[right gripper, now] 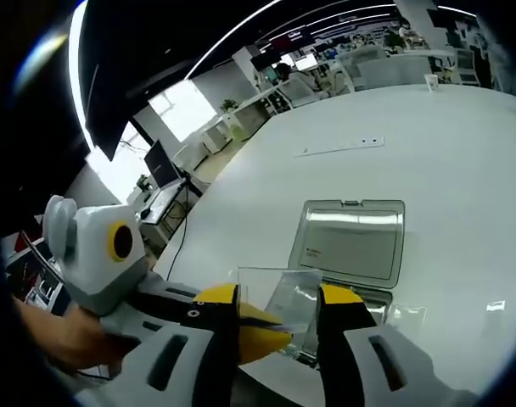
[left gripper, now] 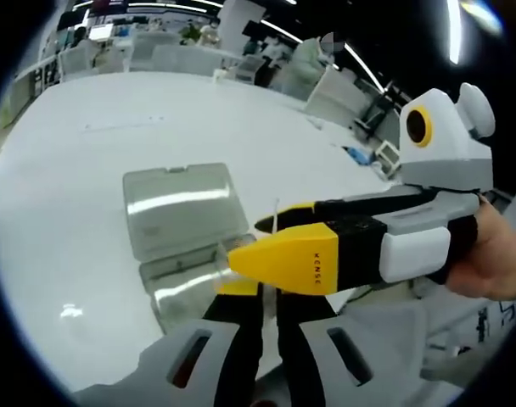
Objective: Insert the divider into the dual guide fixture by aligning both edges with the guide slots and pushing it downward to the bottom, including one-sided entry, uneven engagement, binding, and posture correction.
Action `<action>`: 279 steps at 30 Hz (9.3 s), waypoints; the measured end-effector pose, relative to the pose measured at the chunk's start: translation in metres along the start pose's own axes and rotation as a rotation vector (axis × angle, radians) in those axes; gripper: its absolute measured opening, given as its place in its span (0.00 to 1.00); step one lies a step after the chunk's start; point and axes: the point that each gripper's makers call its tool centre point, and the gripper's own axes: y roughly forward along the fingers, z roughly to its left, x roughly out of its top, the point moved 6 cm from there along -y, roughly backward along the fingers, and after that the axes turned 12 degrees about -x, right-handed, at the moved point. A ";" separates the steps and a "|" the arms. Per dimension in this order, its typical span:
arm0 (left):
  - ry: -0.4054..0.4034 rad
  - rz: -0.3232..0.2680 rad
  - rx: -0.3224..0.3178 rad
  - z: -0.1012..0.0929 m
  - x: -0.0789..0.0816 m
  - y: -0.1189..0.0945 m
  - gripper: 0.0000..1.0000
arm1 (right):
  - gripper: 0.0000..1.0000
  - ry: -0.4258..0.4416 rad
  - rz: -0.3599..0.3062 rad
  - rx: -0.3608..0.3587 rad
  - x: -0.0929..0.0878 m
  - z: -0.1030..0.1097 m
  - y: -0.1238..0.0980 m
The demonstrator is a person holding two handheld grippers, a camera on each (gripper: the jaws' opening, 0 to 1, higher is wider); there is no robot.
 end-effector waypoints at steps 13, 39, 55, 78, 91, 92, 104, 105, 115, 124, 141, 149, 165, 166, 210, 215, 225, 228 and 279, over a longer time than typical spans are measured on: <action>-0.031 0.027 -0.102 0.002 0.003 -0.006 0.01 | 0.35 0.027 0.027 0.056 0.001 -0.001 -0.005; -0.174 0.052 -0.292 0.008 0.006 -0.030 0.01 | 0.36 0.039 -0.057 0.156 -0.001 -0.014 -0.038; -0.291 0.168 -0.148 0.036 0.008 -0.033 0.01 | 0.37 -0.140 -0.096 0.129 -0.021 -0.014 -0.045; -0.370 0.339 0.010 0.052 -0.004 -0.020 0.01 | 0.50 -0.472 -0.179 0.154 -0.040 -0.005 -0.057; -0.438 0.362 0.069 0.060 -0.011 -0.004 0.01 | 0.54 -0.554 -0.206 0.191 -0.042 -0.015 -0.063; -0.440 0.367 0.074 0.060 -0.012 -0.002 0.01 | 0.54 -0.556 -0.209 0.194 -0.042 -0.016 -0.063; -0.454 0.386 0.107 0.066 -0.015 0.014 0.01 | 0.58 -0.618 -0.205 0.223 -0.055 -0.027 -0.061; -0.455 0.387 0.111 0.067 -0.015 0.015 0.01 | 0.58 -0.621 -0.206 0.229 -0.055 -0.027 -0.061; -0.452 0.411 0.158 0.074 -0.020 0.020 0.01 | 0.59 -0.652 -0.211 0.253 -0.056 -0.025 -0.060; -0.443 0.428 0.195 0.075 -0.024 0.022 0.01 | 0.59 -0.643 -0.212 0.260 -0.057 -0.029 -0.062; -0.430 0.461 0.246 0.080 -0.029 0.030 0.01 | 0.59 -0.628 -0.212 0.263 -0.057 -0.036 -0.064; -0.421 0.470 0.268 0.080 -0.030 0.034 0.01 | 0.59 -0.628 -0.209 0.269 -0.057 -0.037 -0.064; -0.420 0.474 0.299 0.082 -0.032 0.034 0.01 | 0.59 -0.628 -0.207 0.275 -0.057 -0.039 -0.065; -0.424 0.475 0.302 0.082 -0.032 0.034 0.01 | 0.59 -0.628 -0.207 0.275 -0.057 -0.040 -0.065; -0.414 0.510 0.340 0.080 -0.031 0.040 0.01 | 0.59 -0.624 -0.200 0.281 -0.055 -0.047 -0.067; -0.403 0.535 0.349 0.078 -0.029 0.041 0.01 | 0.59 -0.624 -0.202 0.282 -0.055 -0.046 -0.068; -0.393 0.562 0.359 0.076 -0.026 0.041 0.01 | 0.59 -0.624 -0.202 0.286 -0.055 -0.046 -0.068; -0.392 0.566 0.360 0.075 -0.025 0.041 0.01 | 0.59 -0.625 -0.200 0.286 -0.056 -0.047 -0.068; -0.300 0.668 0.386 0.075 -0.029 0.052 0.01 | 0.61 -0.621 -0.188 0.282 -0.059 -0.050 -0.067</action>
